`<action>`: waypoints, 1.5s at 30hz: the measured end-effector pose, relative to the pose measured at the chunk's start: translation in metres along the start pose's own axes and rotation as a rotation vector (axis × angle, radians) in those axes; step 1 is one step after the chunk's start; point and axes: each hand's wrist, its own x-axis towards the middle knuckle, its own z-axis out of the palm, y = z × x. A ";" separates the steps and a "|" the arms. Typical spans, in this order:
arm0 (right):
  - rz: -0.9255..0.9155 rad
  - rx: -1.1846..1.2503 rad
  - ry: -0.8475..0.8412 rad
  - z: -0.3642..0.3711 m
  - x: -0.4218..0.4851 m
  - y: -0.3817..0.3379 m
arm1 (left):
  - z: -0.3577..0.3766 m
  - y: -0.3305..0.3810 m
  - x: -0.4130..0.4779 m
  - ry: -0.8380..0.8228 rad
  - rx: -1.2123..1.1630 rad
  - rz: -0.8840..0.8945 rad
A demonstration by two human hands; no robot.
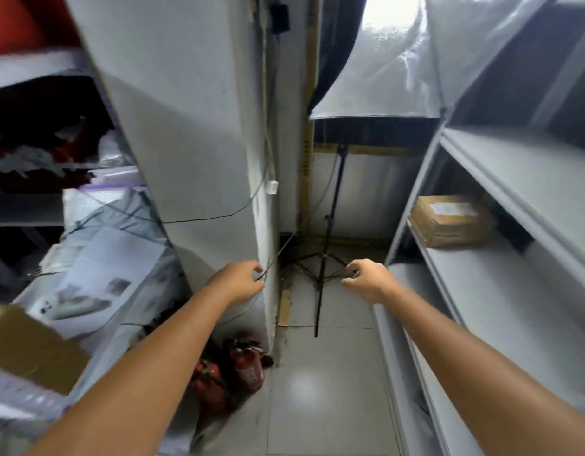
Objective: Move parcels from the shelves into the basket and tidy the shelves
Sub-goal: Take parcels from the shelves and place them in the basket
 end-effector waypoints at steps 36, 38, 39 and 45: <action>0.590 0.413 0.378 -0.065 0.163 0.235 | 0.111 0.277 0.320 -0.269 0.182 0.499; 0.604 0.443 0.419 -0.072 0.185 0.247 | 0.119 0.293 0.344 -0.263 0.153 0.502; 0.609 0.460 0.437 -0.075 0.196 0.254 | 0.124 0.301 0.357 -0.260 0.132 0.502; 0.662 0.529 0.584 -0.087 0.266 0.298 | 0.153 0.354 0.434 -0.248 -0.055 0.530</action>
